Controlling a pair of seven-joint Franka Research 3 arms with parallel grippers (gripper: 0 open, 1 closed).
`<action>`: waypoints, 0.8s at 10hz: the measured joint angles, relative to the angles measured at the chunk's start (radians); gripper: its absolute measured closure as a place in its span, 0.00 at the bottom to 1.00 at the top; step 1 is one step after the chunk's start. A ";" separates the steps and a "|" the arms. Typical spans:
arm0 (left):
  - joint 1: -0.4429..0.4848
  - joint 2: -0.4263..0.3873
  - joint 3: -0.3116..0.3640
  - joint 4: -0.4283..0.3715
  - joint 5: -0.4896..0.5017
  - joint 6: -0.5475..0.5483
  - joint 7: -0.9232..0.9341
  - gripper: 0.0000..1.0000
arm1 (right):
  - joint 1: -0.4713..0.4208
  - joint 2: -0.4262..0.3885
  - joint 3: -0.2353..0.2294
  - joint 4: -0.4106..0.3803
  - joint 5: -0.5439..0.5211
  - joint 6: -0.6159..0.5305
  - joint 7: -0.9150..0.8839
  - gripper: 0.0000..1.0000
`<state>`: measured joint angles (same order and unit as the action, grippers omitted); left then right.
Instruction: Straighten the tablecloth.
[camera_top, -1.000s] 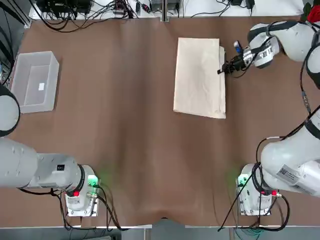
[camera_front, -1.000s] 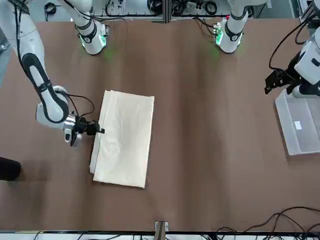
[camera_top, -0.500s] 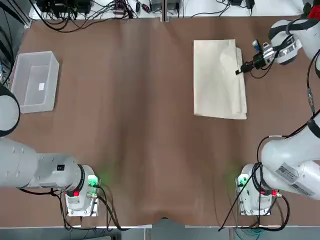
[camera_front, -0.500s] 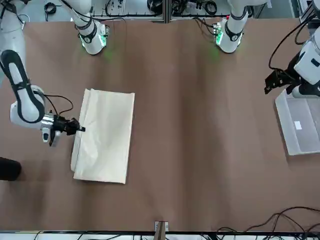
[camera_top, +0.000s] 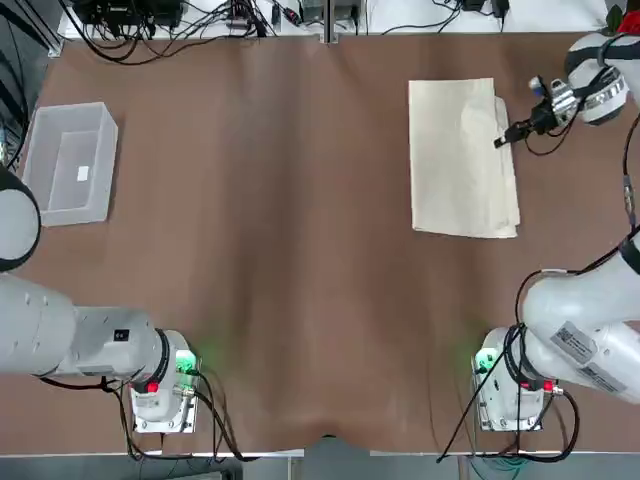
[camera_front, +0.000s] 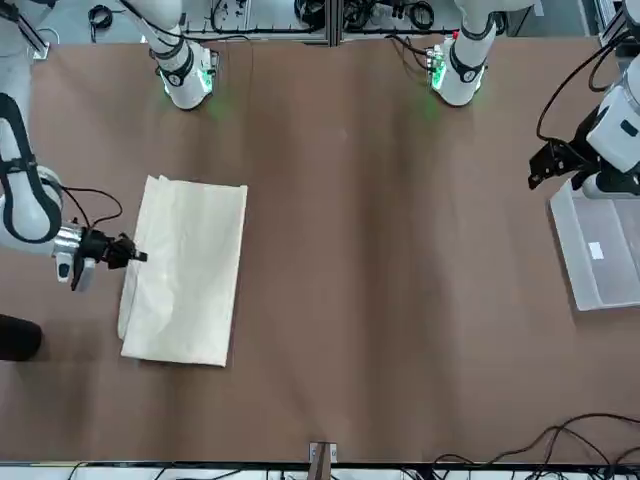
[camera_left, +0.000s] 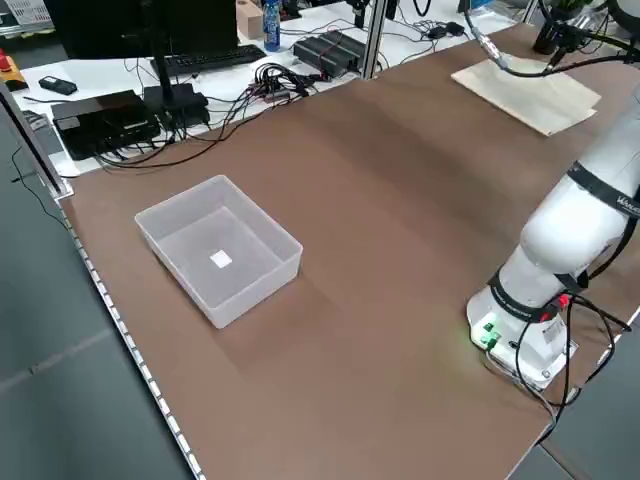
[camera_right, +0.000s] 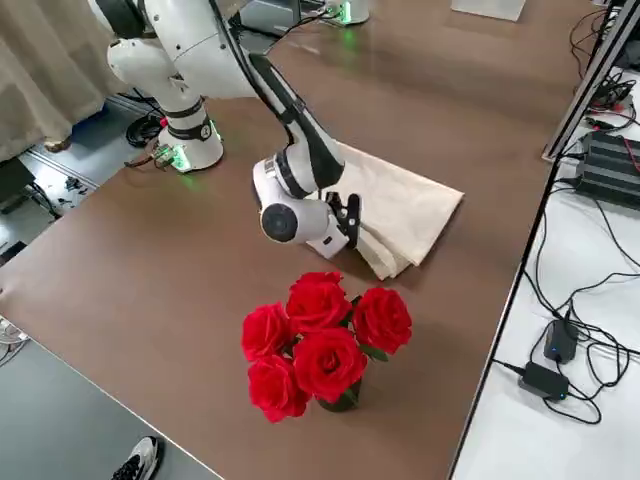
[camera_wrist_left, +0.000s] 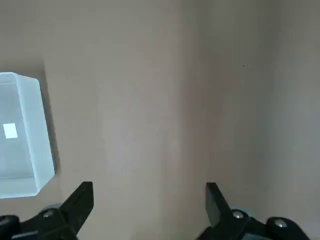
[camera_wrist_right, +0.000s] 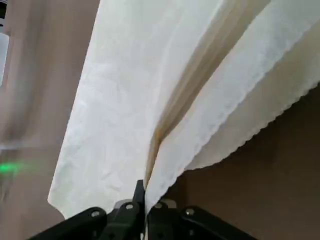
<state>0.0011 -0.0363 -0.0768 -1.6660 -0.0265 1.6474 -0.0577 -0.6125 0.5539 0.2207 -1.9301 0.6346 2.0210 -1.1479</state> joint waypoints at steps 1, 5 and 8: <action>0.000 0.000 0.000 0.000 0.000 0.000 0.000 0.01 | -0.017 0.002 -0.002 0.013 -0.017 -0.015 -0.001 0.96; 0.000 0.002 0.000 0.000 0.000 0.000 0.000 0.01 | -0.046 0.029 -0.003 0.041 -0.057 -0.028 -0.004 0.64; 0.000 0.005 0.000 0.000 0.000 0.000 0.000 0.01 | -0.046 0.030 -0.002 0.087 -0.109 -0.033 -0.004 0.19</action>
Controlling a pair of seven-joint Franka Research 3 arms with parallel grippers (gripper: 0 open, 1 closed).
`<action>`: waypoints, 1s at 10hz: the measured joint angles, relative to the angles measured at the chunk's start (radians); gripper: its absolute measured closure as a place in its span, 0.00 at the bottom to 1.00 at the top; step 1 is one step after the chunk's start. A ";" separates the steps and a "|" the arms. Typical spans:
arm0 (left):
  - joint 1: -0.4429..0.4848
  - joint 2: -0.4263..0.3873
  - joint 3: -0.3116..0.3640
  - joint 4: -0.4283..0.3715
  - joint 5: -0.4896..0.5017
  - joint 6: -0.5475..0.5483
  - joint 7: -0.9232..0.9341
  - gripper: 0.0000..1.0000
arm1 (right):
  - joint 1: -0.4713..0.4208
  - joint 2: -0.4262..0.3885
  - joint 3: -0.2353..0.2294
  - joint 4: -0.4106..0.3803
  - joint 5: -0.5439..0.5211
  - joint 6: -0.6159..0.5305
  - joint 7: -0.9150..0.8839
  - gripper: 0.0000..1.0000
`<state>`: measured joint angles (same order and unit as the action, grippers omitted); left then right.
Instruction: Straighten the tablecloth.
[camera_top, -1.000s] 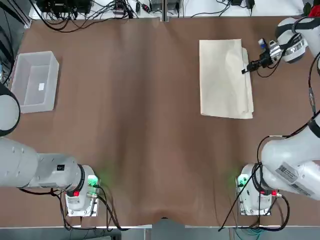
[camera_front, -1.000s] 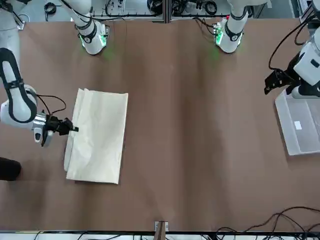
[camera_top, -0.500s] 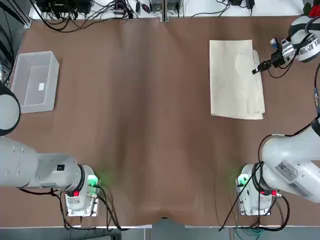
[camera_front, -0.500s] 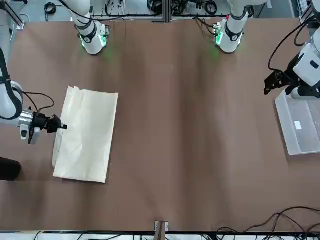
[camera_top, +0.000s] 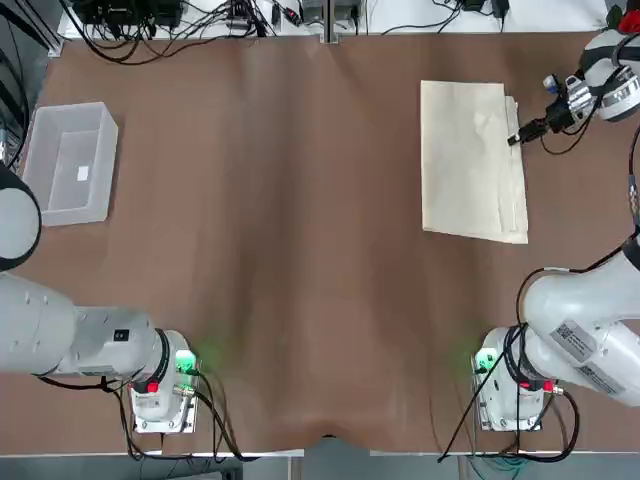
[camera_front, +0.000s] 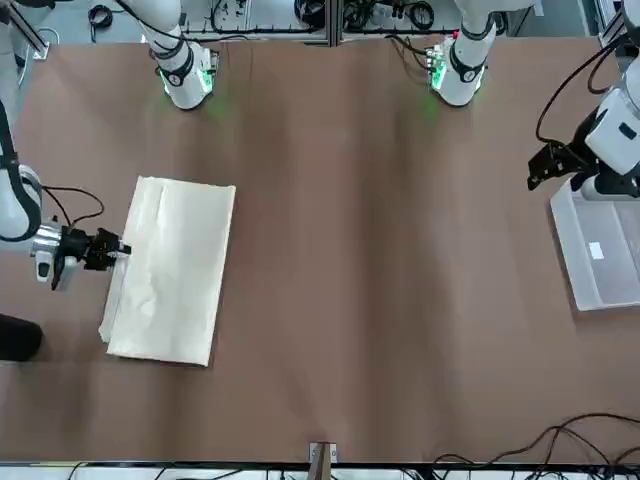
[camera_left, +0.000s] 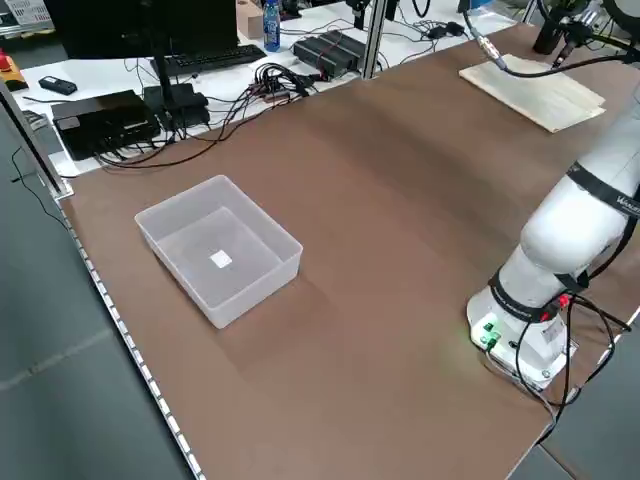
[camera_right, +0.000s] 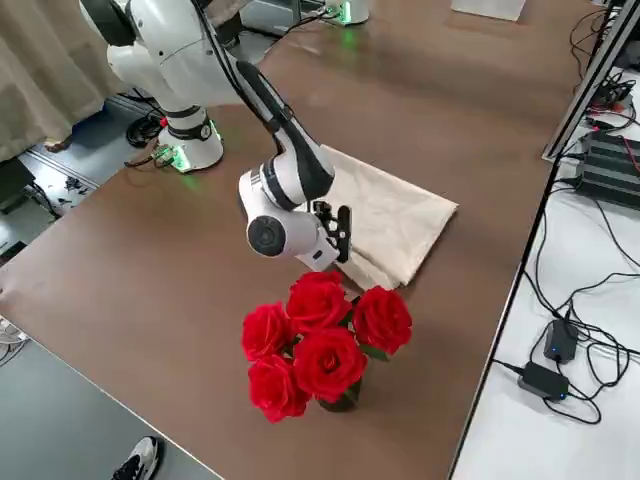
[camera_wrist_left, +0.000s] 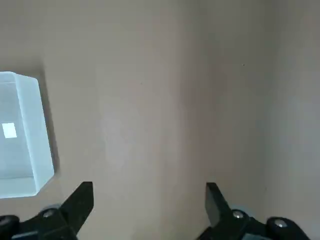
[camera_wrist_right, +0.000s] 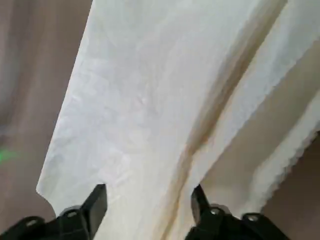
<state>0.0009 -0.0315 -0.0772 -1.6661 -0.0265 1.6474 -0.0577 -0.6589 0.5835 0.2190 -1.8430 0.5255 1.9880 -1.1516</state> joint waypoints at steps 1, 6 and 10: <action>0.000 0.000 0.000 0.000 0.000 0.000 0.000 0.01 | -0.001 0.000 -0.001 0.023 -0.018 -0.020 0.001 0.05; 0.000 0.001 0.000 0.000 0.000 0.000 0.000 0.01 | -0.004 0.022 -0.002 0.040 -0.026 -0.058 0.057 0.04; 0.000 0.002 0.000 0.000 0.000 0.000 0.000 0.01 | -0.001 0.090 -0.001 0.040 -0.026 -0.031 0.121 0.11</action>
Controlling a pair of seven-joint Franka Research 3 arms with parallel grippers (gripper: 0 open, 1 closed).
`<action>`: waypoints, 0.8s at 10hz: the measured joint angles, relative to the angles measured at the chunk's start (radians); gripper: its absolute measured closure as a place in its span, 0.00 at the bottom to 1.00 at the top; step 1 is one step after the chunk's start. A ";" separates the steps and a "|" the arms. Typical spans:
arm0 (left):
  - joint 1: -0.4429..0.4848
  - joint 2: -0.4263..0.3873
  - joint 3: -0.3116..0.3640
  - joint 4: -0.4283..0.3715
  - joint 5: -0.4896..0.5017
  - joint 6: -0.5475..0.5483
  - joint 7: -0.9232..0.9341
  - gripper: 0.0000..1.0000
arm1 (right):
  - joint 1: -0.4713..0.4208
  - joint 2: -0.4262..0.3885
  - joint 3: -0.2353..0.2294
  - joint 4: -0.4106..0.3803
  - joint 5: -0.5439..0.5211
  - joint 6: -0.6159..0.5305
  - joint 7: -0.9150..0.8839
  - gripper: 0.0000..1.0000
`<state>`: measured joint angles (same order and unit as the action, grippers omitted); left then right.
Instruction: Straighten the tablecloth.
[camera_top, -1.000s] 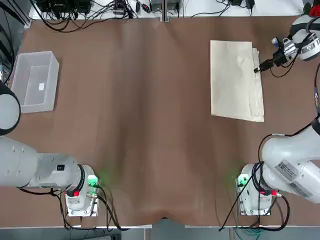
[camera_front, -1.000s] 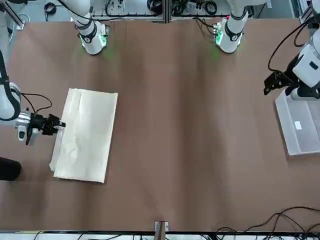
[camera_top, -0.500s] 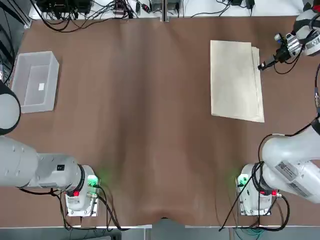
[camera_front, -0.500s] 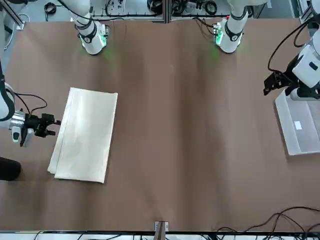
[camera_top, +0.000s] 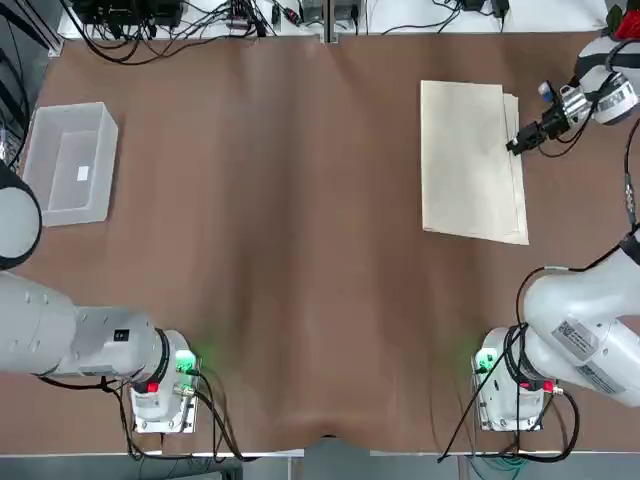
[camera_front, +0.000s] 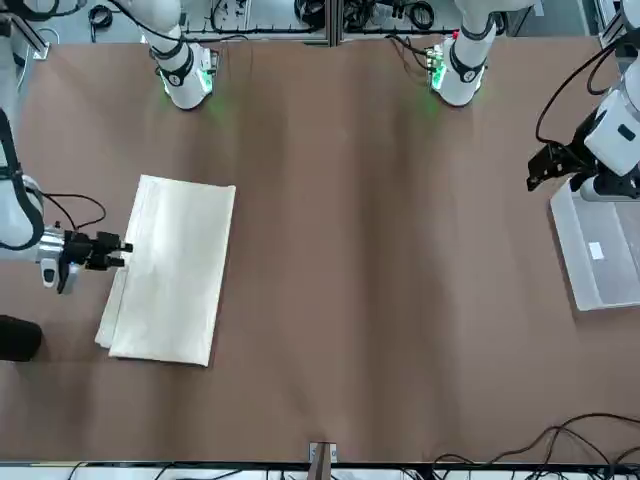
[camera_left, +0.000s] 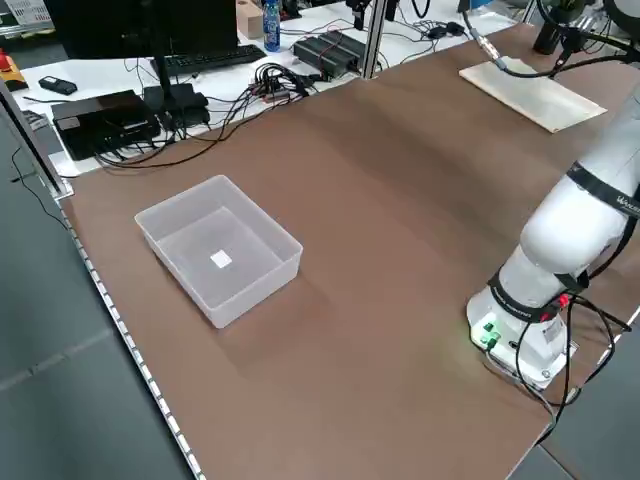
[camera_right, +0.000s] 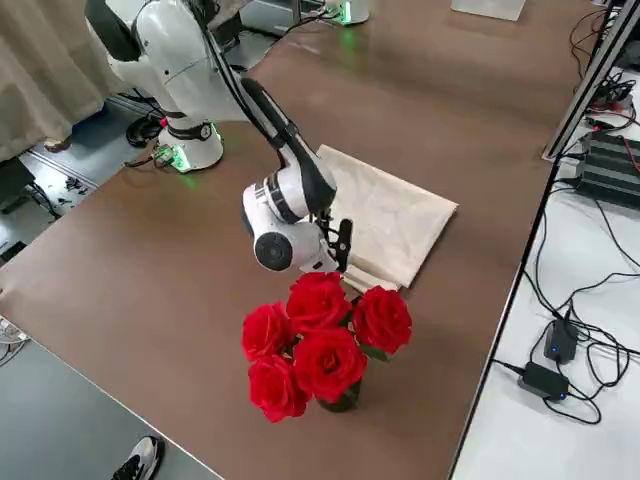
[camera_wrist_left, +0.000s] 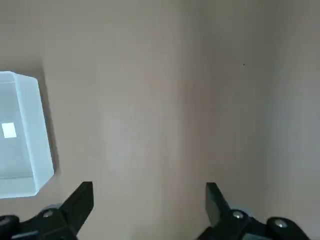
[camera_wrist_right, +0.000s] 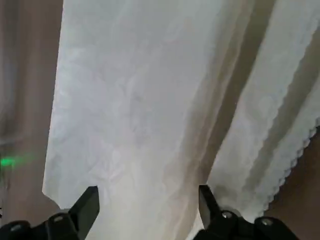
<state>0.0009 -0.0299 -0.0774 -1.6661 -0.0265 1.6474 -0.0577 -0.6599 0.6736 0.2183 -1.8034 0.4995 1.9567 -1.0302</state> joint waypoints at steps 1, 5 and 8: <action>0.000 0.000 0.000 0.000 0.000 0.000 0.000 0.01 | 0.000 0.011 0.000 0.000 0.000 0.011 0.010 0.12; 0.000 0.000 0.000 0.000 0.000 0.000 0.000 0.01 | 0.001 0.017 0.002 0.001 0.000 0.014 0.062 0.30; 0.000 0.000 0.000 0.000 0.000 0.000 0.000 0.01 | 0.006 0.019 0.006 -0.001 0.000 0.014 0.070 0.49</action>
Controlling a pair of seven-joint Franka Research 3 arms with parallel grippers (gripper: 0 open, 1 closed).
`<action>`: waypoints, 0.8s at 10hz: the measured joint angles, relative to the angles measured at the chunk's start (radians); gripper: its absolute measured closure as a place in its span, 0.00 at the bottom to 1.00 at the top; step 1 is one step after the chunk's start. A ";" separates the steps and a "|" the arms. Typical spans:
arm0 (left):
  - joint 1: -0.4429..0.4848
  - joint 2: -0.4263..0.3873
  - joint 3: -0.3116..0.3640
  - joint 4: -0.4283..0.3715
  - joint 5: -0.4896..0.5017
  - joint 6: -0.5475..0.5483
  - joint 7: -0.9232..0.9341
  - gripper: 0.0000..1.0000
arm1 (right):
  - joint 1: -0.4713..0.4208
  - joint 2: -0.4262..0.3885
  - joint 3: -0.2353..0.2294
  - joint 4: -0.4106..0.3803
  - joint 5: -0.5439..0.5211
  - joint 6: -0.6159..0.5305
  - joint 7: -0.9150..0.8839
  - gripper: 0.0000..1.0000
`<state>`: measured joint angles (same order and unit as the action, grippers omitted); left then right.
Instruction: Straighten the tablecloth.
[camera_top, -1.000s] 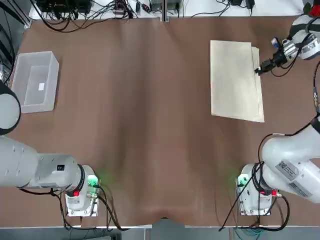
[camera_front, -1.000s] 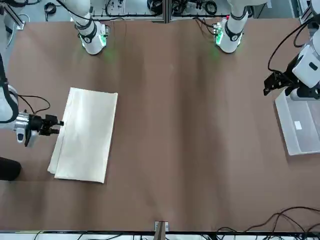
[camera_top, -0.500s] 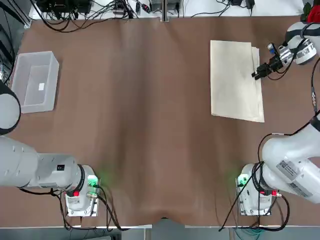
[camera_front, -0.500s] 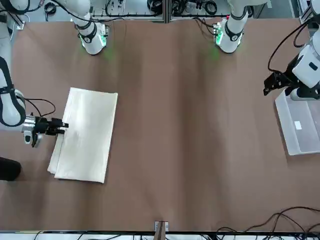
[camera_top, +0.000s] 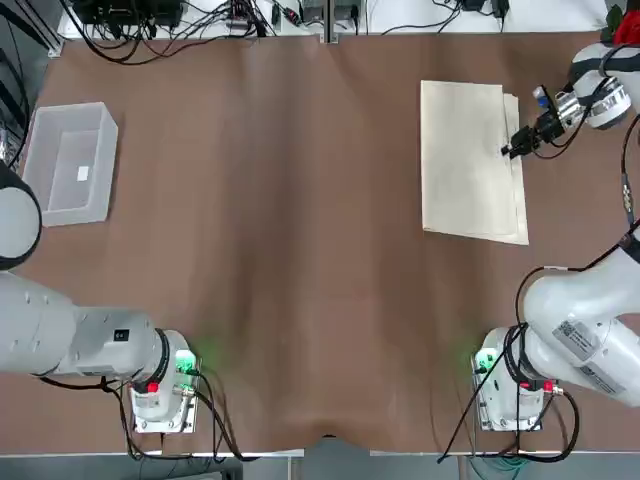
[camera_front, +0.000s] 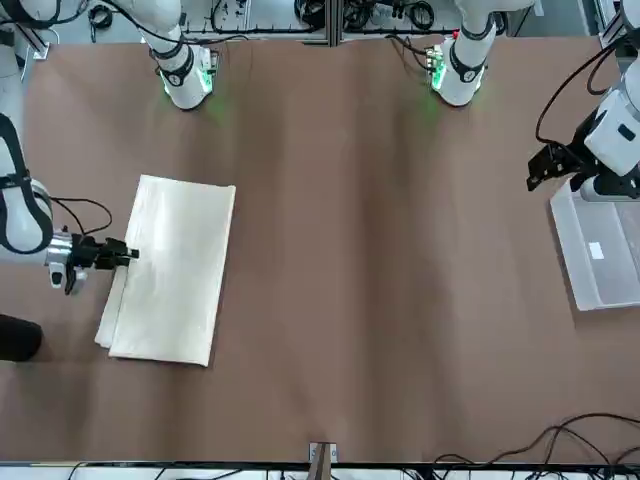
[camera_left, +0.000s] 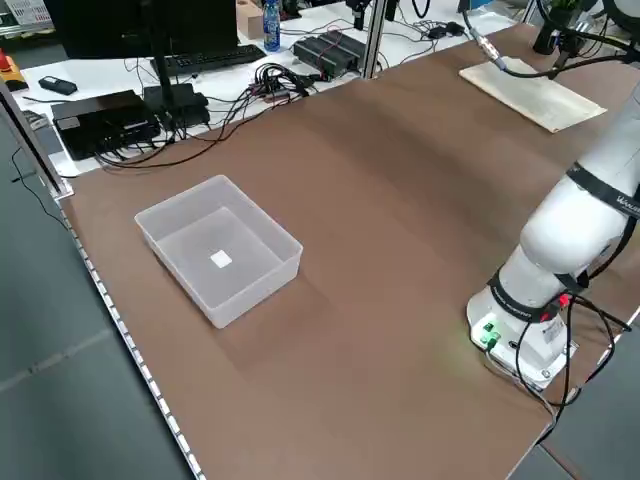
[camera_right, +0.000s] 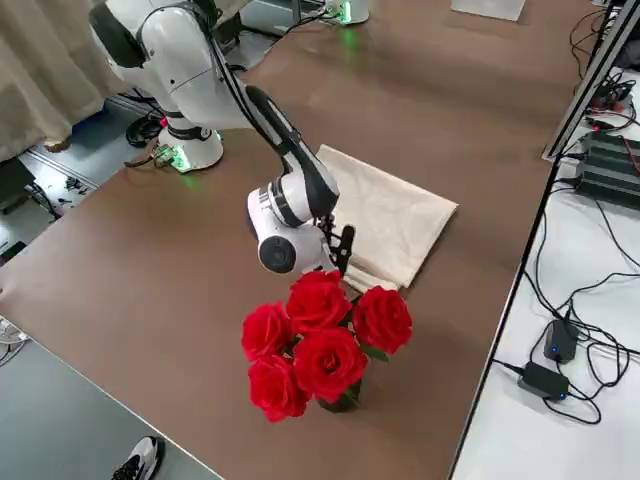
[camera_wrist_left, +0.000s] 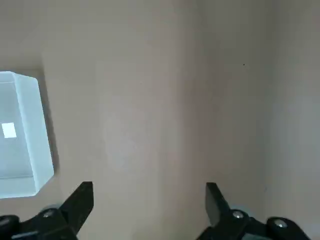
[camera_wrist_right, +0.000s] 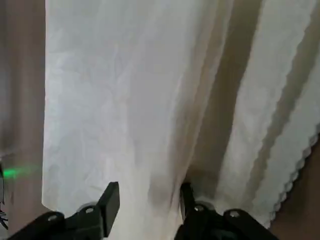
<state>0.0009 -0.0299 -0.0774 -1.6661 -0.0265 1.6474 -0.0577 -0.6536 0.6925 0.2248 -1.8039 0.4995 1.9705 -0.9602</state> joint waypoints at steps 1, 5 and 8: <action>0.000 0.000 0.000 0.000 0.000 0.000 0.000 0.01 | 0.001 0.001 0.000 -0.002 0.000 0.000 0.003 0.52; 0.000 0.000 0.000 0.000 0.000 0.000 0.000 0.01 | 0.003 0.000 0.008 -0.005 0.001 -0.081 0.053 0.97; 0.000 0.000 0.000 0.000 0.000 0.000 0.000 0.01 | 0.014 -0.015 0.029 0.008 0.031 -0.167 0.148 0.97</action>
<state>0.0011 -0.0299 -0.0772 -1.6661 -0.0265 1.6474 -0.0577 -0.6395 0.6778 0.2534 -1.7963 0.5309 1.8035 -0.8125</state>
